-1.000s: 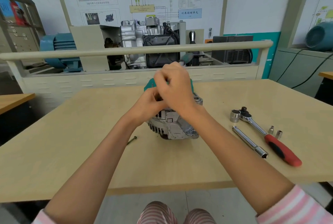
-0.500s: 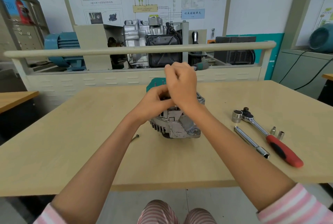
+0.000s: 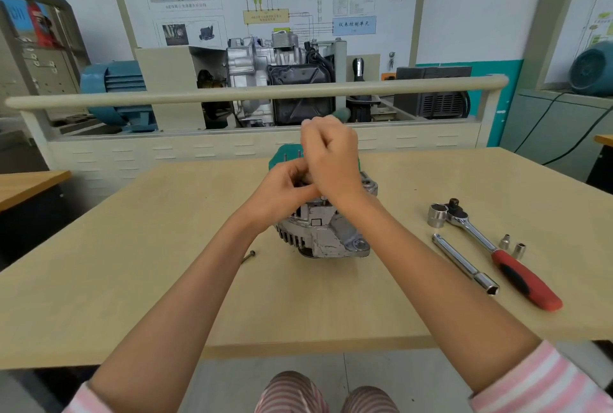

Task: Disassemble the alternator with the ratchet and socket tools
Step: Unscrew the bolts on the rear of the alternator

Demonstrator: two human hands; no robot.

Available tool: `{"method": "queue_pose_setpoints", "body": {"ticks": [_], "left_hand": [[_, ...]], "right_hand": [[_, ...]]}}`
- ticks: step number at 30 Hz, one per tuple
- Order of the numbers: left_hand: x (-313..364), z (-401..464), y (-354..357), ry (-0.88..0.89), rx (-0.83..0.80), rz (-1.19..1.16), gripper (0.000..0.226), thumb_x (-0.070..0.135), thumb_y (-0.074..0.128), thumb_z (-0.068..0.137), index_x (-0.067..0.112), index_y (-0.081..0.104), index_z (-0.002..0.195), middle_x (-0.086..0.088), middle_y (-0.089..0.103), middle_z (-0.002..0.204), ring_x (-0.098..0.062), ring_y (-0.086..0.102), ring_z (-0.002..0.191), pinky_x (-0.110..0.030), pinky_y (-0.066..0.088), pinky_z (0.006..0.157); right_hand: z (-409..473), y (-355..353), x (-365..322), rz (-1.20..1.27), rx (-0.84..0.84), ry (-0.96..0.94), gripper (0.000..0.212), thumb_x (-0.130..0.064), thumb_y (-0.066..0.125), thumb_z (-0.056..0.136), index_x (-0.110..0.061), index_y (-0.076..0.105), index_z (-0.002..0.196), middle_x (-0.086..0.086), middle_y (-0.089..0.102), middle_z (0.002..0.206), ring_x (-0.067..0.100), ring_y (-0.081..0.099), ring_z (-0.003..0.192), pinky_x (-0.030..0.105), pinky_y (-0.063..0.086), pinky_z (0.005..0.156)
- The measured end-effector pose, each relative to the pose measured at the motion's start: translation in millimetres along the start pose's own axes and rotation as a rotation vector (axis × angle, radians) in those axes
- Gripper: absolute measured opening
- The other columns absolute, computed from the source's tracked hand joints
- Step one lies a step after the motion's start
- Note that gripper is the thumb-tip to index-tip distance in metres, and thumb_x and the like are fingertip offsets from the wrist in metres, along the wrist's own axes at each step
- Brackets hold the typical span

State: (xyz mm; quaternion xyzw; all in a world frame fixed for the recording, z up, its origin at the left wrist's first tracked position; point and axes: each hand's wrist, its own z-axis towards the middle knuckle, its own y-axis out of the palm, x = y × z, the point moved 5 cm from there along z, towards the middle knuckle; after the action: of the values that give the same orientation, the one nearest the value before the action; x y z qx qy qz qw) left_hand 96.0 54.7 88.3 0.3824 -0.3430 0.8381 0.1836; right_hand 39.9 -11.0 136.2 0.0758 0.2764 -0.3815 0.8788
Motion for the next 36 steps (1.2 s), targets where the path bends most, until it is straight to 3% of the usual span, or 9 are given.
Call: {"method": "queue_pose_setpoints", "body": {"ticks": [4, 8, 13, 17, 22, 26, 30, 34, 36], "left_hand": [[4.3, 0.3, -0.8, 0.03, 0.049, 0.02, 0.034, -0.008, 0.057, 0.082, 0.025, 0.057, 0.089, 0.004, 0.063, 0.082, 0.003, 0.057, 0.074, -0.019, 0.049, 0.066], [8.9, -2.2, -0.7, 0.073, 0.065, 0.009, 0.045, -0.007, 0.055, 0.085, 0.037, 0.048, 0.094, 0.009, 0.059, 0.088, 0.012, 0.057, 0.077, -0.011, 0.048, 0.067], [1.7, -1.2, -1.6, -0.014, 0.026, 0.048, 0.014, -0.004, 0.06, 0.082, 0.007, 0.063, 0.088, -0.006, 0.068, 0.079, -0.008, 0.059, 0.074, -0.026, 0.048, 0.069], [0.2, -0.1, -2.6, -0.027, -0.009, 0.058, 0.01, 0.007, 0.063, 0.086, 0.002, 0.065, 0.094, -0.01, 0.069, 0.085, -0.017, 0.063, 0.081, -0.035, 0.051, 0.076], [-1.6, 0.5, -5.1, -0.032, -0.011, 0.026, 0.019, 0.012, 0.065, 0.085, -0.004, 0.064, 0.095, -0.023, 0.066, 0.092, -0.032, 0.061, 0.083, -0.046, 0.049, 0.084], [-1.5, 0.0, -4.1, -0.011, -0.006, 0.02, 0.009, 0.001, 0.063, 0.085, -0.001, 0.064, 0.093, -0.023, 0.067, 0.09, -0.03, 0.064, 0.082, -0.041, 0.052, 0.08], [0.0, 0.3, -2.7, 0.006, 0.02, 0.033, 0.019, -0.008, 0.058, 0.082, 0.01, 0.062, 0.083, -0.005, 0.068, 0.076, -0.01, 0.06, 0.074, -0.029, 0.05, 0.068], [7.9, 0.2, -2.8, 0.052, 0.052, 0.028, 0.036, -0.006, 0.053, 0.087, 0.029, 0.05, 0.092, 0.006, 0.059, 0.088, 0.005, 0.055, 0.077, -0.013, 0.048, 0.068], [10.2, -1.0, -2.3, 0.071, 0.051, 0.035, 0.037, -0.005, 0.053, 0.088, 0.031, 0.048, 0.092, 0.009, 0.057, 0.088, 0.012, 0.054, 0.076, -0.008, 0.046, 0.065]], "right_hand": [[-12.1, 0.6, -7.3, -0.636, 0.144, -0.167, 0.03, -0.019, 0.047, 0.081, -0.009, 0.059, 0.056, 0.001, 0.049, 0.059, 0.021, 0.045, 0.068, 0.034, 0.036, 0.074], [-18.5, 5.7, -11.5, -0.801, 0.191, -0.181, 0.036, -0.026, 0.036, 0.077, -0.006, 0.063, 0.065, 0.006, 0.055, 0.067, 0.022, 0.046, 0.071, 0.035, 0.036, 0.076], [-4.1, 3.3, -5.1, -0.235, 0.092, -0.05, 0.039, -0.018, 0.043, 0.081, -0.02, 0.031, 0.044, -0.01, 0.03, 0.047, 0.013, 0.032, 0.056, 0.032, 0.031, 0.066], [0.7, 3.7, 1.7, 0.378, -0.038, 0.187, 0.037, -0.016, 0.039, 0.08, -0.018, 0.033, 0.043, 0.005, 0.031, 0.045, 0.022, 0.033, 0.05, 0.03, 0.035, 0.058], [4.4, 2.6, 7.5, 0.454, -0.125, 0.226, 0.037, -0.017, 0.037, 0.08, -0.014, 0.035, 0.043, 0.009, 0.035, 0.047, 0.014, 0.039, 0.048, 0.025, 0.039, 0.061], [-2.2, 1.3, 3.6, 0.159, -0.019, 0.079, 0.037, -0.01, 0.039, 0.082, -0.002, 0.04, 0.046, 0.011, 0.035, 0.049, 0.024, 0.037, 0.058, 0.037, 0.034, 0.06], [-6.8, 0.4, -6.1, -0.264, 0.069, -0.127, 0.038, -0.013, 0.045, 0.084, -0.02, 0.034, 0.048, -0.008, 0.034, 0.052, 0.017, 0.036, 0.063, 0.032, 0.032, 0.066], [-20.9, 8.3, -12.5, -0.894, 0.199, -0.188, 0.03, -0.026, 0.04, 0.075, -0.007, 0.06, 0.065, 0.006, 0.054, 0.068, 0.023, 0.047, 0.072, 0.032, 0.031, 0.075], [-21.0, 10.3, -14.5, -0.895, 0.203, -0.172, 0.03, -0.026, 0.041, 0.075, -0.007, 0.061, 0.064, 0.007, 0.055, 0.069, 0.024, 0.048, 0.073, 0.033, 0.031, 0.075]]}}
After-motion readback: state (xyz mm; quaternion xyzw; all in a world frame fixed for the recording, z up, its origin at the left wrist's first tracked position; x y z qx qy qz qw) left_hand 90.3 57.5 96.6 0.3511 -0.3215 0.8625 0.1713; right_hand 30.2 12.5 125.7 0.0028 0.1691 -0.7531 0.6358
